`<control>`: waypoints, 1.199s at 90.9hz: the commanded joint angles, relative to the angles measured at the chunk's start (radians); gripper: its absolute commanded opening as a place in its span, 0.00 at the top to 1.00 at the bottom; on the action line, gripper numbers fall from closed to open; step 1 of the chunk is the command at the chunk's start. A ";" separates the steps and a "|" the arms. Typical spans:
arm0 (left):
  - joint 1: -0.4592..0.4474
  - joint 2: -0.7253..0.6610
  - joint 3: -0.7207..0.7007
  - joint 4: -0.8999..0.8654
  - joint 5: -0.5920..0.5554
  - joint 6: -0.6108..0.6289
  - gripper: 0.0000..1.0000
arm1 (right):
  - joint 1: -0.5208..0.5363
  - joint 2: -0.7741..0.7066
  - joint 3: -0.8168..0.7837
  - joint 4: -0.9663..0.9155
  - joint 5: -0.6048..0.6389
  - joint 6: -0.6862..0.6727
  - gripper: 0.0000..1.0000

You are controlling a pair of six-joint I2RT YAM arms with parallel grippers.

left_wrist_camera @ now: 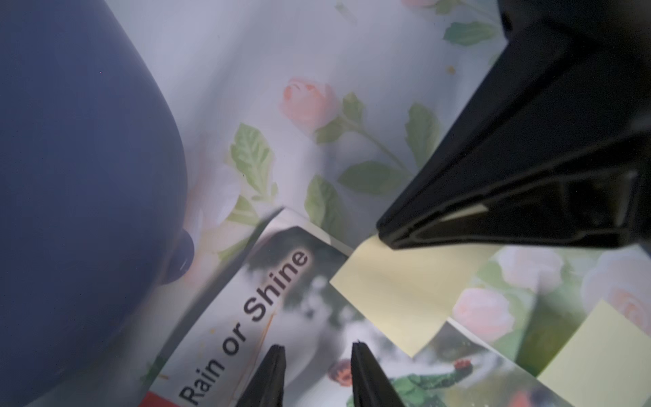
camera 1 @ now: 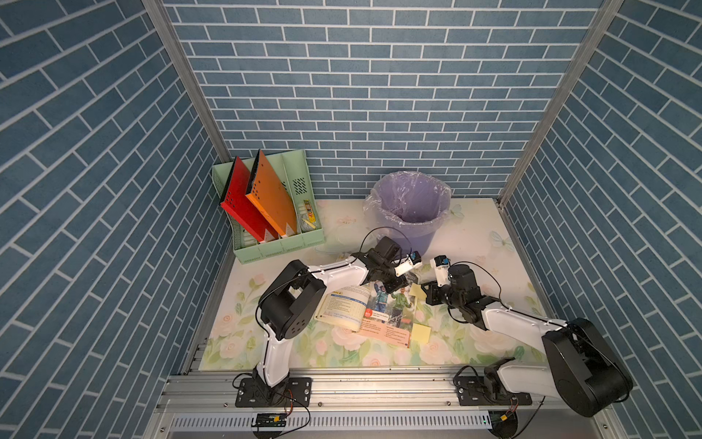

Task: Peel off the used sticky note
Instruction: Tear off the note from the book.

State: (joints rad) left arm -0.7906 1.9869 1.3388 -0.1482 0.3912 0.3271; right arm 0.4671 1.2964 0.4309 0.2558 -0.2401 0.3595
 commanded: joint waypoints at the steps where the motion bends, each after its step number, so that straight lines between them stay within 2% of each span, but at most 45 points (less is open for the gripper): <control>1: -0.010 0.071 0.046 0.031 0.029 -0.052 0.64 | 0.010 -0.017 -0.017 0.016 0.033 -0.047 1.00; 39: -0.035 0.186 0.097 0.081 -0.063 -0.044 0.66 | 0.029 -0.079 -0.080 0.054 0.104 -0.039 1.00; 65: -0.036 0.203 0.101 0.080 -0.054 -0.041 0.66 | 0.048 -0.017 -0.058 0.058 0.122 -0.045 1.00; 93: -0.048 0.231 0.103 0.076 -0.068 -0.042 0.66 | 0.122 -0.083 -0.080 -0.006 0.239 -0.049 1.00; 109: -0.050 0.236 0.090 0.071 -0.076 -0.038 0.66 | 0.154 -0.108 -0.075 -0.052 0.251 -0.048 1.00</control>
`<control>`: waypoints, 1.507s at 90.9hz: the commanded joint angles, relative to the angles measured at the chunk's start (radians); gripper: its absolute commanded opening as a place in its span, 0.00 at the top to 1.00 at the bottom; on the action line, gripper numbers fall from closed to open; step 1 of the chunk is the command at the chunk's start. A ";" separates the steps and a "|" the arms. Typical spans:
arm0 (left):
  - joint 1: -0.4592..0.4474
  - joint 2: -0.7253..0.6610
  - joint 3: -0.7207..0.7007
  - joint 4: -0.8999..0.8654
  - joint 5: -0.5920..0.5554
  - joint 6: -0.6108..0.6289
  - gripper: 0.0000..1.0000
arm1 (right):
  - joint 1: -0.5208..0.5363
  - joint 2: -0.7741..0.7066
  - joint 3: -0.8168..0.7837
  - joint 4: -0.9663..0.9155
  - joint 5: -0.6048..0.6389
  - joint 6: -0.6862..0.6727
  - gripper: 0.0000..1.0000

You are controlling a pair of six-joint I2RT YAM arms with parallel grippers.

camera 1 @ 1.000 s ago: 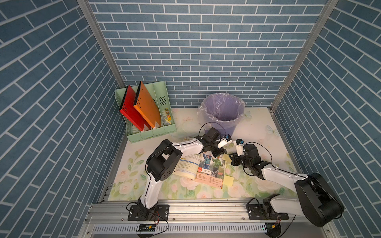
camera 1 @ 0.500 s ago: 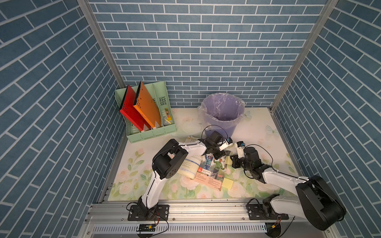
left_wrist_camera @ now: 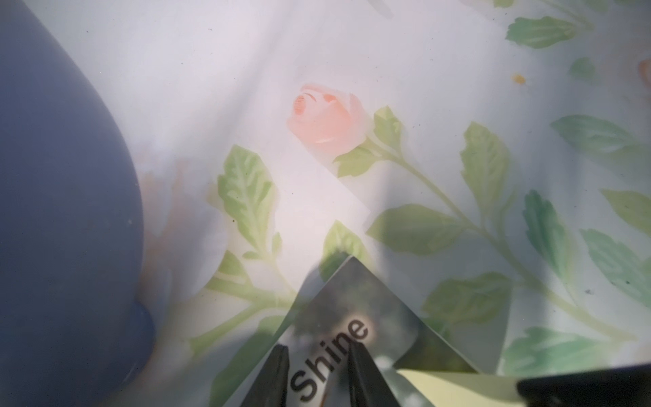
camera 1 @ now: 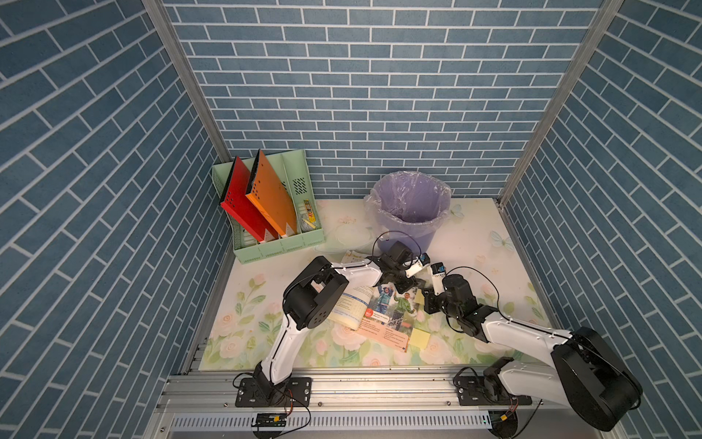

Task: Peel off the used sticky note
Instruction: Tear off the note from the book.

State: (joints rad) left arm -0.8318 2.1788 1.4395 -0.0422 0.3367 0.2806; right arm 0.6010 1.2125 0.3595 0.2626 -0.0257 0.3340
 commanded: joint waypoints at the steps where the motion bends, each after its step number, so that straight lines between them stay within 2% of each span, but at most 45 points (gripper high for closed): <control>1: -0.009 0.045 -0.011 -0.036 -0.021 0.009 0.66 | 0.022 -0.025 -0.003 -0.063 0.038 -0.021 1.00; 44: -0.010 0.039 -0.045 -0.036 -0.062 0.042 0.66 | 0.110 0.009 0.042 -0.146 0.014 -0.019 1.00; 74: -0.010 0.030 -0.073 -0.026 -0.091 0.071 0.66 | 0.144 -0.145 0.023 -0.145 -0.045 0.038 1.00; 93: -0.011 0.012 -0.095 -0.022 -0.096 0.082 0.66 | 0.151 -0.268 0.060 -0.208 -0.139 0.074 1.00; 110: -0.004 -0.082 -0.146 -0.055 -0.058 0.088 0.63 | 0.149 -0.366 0.211 -0.294 -0.227 0.074 1.00; 118: 0.009 -0.154 -0.201 -0.075 -0.025 0.094 0.59 | 0.147 -0.386 0.339 -0.340 -0.215 0.062 1.00; 128: 0.043 -0.269 -0.264 -0.121 0.015 0.099 0.52 | 0.125 -0.325 0.532 -0.412 -0.167 0.030 1.00; 137: 0.093 -0.385 -0.335 -0.148 0.055 0.098 0.45 | 0.058 -0.221 0.715 -0.464 -0.147 0.030 1.00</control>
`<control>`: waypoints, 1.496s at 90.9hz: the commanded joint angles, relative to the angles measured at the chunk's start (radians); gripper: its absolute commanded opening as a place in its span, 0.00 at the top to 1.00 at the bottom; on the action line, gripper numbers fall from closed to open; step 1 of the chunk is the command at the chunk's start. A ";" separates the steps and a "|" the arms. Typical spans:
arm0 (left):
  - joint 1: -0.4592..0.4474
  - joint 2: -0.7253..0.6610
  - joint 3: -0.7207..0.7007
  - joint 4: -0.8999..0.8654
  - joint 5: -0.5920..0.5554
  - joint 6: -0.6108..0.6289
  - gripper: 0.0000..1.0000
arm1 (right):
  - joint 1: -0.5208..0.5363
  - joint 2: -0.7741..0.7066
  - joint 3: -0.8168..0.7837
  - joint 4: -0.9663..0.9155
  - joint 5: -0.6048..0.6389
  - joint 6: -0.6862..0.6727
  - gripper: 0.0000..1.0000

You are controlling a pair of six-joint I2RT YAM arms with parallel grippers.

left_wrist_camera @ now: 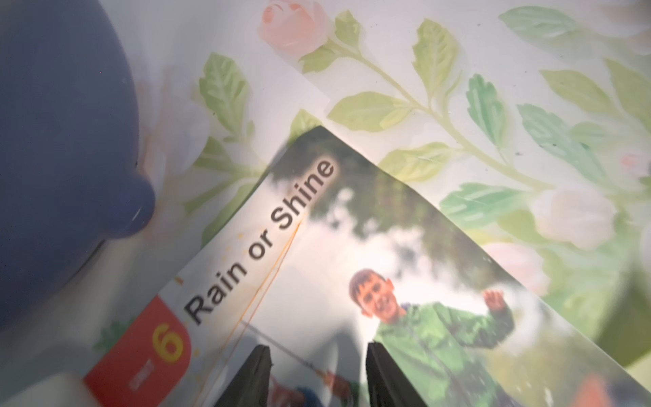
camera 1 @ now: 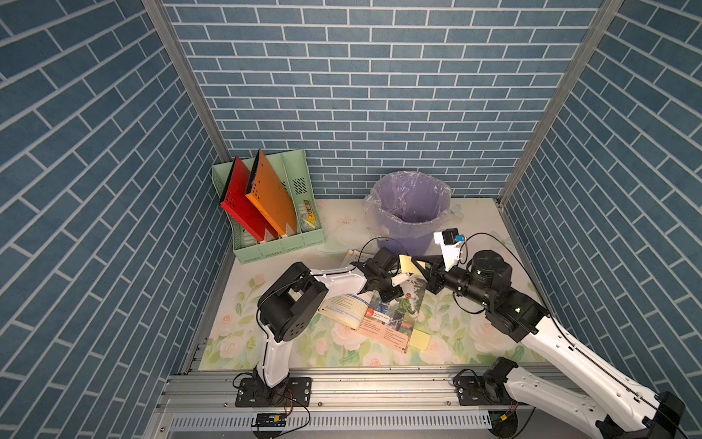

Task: Peel off the used sticky note
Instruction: Tear off the note from the book, then place the note in the trash bin.

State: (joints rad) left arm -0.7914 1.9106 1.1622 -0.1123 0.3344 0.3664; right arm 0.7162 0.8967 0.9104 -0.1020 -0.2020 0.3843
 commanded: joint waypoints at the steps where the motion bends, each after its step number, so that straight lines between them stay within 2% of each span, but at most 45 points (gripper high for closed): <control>1: 0.059 -0.130 -0.065 -0.080 0.061 0.013 0.44 | -0.067 0.115 0.183 -0.104 0.031 -0.018 1.00; 10: 0.106 -0.251 -0.110 -0.124 0.092 0.022 0.37 | -0.165 0.265 0.357 -0.151 0.035 0.007 1.00; 19: 0.145 -0.352 -0.125 -0.190 0.126 0.033 0.32 | -0.220 0.424 0.524 -0.208 0.087 0.005 1.00; 45: 0.264 -0.549 -0.225 -0.286 0.141 0.064 0.25 | -0.238 0.813 0.964 -0.438 0.271 -0.049 0.98; 50: 0.284 -0.576 -0.237 -0.296 0.146 0.065 0.25 | -0.237 0.873 1.039 -0.491 0.284 -0.051 0.88; 63: 0.318 -0.614 -0.255 -0.303 0.148 0.072 0.26 | -0.228 0.967 1.157 -0.579 0.295 -0.064 0.50; 69: 0.323 -0.619 -0.257 -0.302 0.144 0.070 0.26 | -0.211 0.987 1.195 -0.593 0.318 -0.092 0.20; 70: 0.324 -0.619 -0.257 -0.302 0.144 0.070 0.26 | -0.206 0.989 1.201 -0.595 0.324 -0.099 0.10; 71: 0.325 -0.618 -0.257 -0.302 0.144 0.070 0.26 | -0.204 0.991 1.208 -0.598 0.330 -0.105 0.05; 73: 0.325 -0.619 -0.256 -0.302 0.145 0.069 0.26 | -0.196 0.995 1.224 -0.603 0.340 -0.118 0.02; 83: 0.327 -0.613 -0.249 -0.300 0.154 0.063 0.26 | -0.158 1.009 1.293 -0.640 0.402 -0.162 0.01; 91: 0.327 -0.604 -0.241 -0.292 0.156 0.056 0.26 | -0.130 1.015 1.325 -0.658 0.380 -0.212 0.00; 101: 0.327 -0.587 -0.227 -0.283 0.157 0.042 0.26 | -0.111 1.065 1.445 -0.776 0.387 -0.231 0.00; 112: 0.327 -0.583 -0.223 -0.262 0.159 0.016 0.26 | -0.098 1.008 1.338 -0.717 0.401 -0.246 0.01; 118: 0.327 -0.574 -0.217 -0.258 0.160 0.007 0.26 | -0.087 0.963 1.225 -0.648 0.358 -0.286 0.00; 126: 0.328 -0.564 -0.208 -0.266 0.158 0.007 0.27 | -0.081 1.001 1.294 -0.739 0.486 -0.288 0.00; 136: 0.327 -0.568 -0.211 -0.260 0.151 0.007 0.27 | -0.058 0.965 1.256 -0.702 0.493 -0.262 0.00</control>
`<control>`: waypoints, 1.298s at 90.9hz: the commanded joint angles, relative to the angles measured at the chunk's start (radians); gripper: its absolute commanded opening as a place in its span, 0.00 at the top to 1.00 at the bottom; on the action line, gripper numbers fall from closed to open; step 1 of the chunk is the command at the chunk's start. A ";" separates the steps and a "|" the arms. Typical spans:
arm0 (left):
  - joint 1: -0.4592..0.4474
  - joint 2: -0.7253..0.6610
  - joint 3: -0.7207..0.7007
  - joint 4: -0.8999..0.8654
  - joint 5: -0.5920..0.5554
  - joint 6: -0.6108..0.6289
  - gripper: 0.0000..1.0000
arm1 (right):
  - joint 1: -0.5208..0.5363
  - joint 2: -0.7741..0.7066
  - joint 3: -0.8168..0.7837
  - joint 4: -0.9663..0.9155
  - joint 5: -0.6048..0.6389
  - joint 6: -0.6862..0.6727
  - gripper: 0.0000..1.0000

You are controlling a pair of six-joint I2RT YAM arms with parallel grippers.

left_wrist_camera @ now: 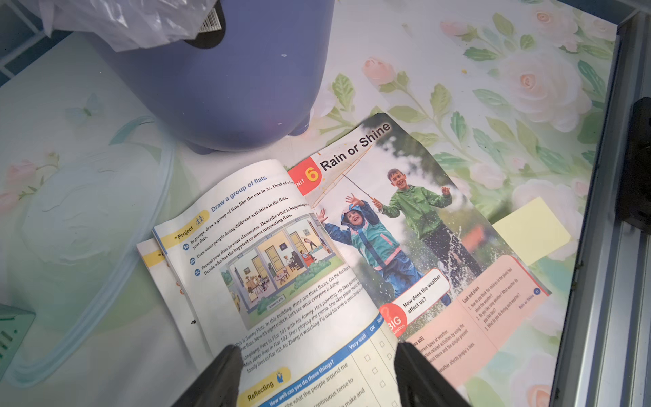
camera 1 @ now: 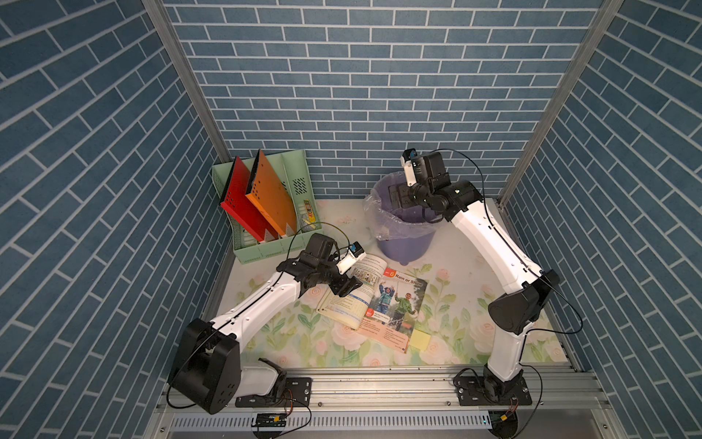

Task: Peel off the used sticky note
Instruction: Place the note in the trash bin, then turn the page of the book at the center of the board.

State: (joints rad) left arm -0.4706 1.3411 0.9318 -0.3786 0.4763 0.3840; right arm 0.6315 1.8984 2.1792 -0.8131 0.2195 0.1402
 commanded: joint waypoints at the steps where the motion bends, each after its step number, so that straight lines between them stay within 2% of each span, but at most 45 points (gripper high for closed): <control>1: 0.006 0.000 0.019 0.008 0.009 -0.012 0.27 | 0.040 -0.061 -0.033 0.038 0.082 -0.020 0.00; 9: 0.006 0.004 0.026 0.011 0.012 -0.017 0.27 | 0.088 -0.139 -0.096 0.108 0.152 -0.007 0.00; 16: 0.005 0.014 0.031 0.007 0.017 -0.020 0.28 | 0.112 -0.245 -0.203 0.137 0.199 0.061 0.01; 27: -0.013 0.017 0.014 0.015 0.029 -0.011 0.30 | 0.112 -0.537 -0.585 0.229 0.173 0.208 0.00; 36: -0.072 0.025 0.006 0.013 -0.003 0.009 0.30 | 0.110 -0.700 -0.778 0.178 0.143 0.336 0.00; 48: -0.184 0.057 0.014 0.002 -0.067 0.026 0.31 | 0.121 -0.875 -1.067 0.090 0.058 0.546 0.19; 53: -0.225 0.078 0.023 0.001 -0.084 0.028 0.31 | 0.123 -0.940 -1.185 0.081 0.018 0.628 0.22; 66: -0.269 0.119 0.049 -0.008 -0.104 0.026 0.31 | 0.122 -1.081 -1.487 0.225 -0.118 0.789 0.31; 80: -0.239 0.116 0.034 -0.030 -0.168 0.058 0.32 | 0.123 -1.036 -1.672 0.478 -0.242 0.847 0.32; 94: -0.107 0.089 -0.014 -0.047 -0.186 0.092 0.35 | 0.123 -0.910 -1.731 0.677 -0.321 0.866 0.32; 104: -0.032 0.071 -0.076 -0.012 -0.221 0.123 0.37 | 0.135 -0.857 -1.721 0.705 -0.338 0.866 0.32; 118: -0.010 0.096 -0.142 0.042 -0.247 0.138 0.38 | 0.213 -0.879 -1.684 0.631 -0.265 0.899 0.33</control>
State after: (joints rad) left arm -0.4847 1.4208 0.8303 -0.3641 0.2543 0.4885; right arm 0.7921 1.0397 0.4564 -0.1898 -0.0746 0.9871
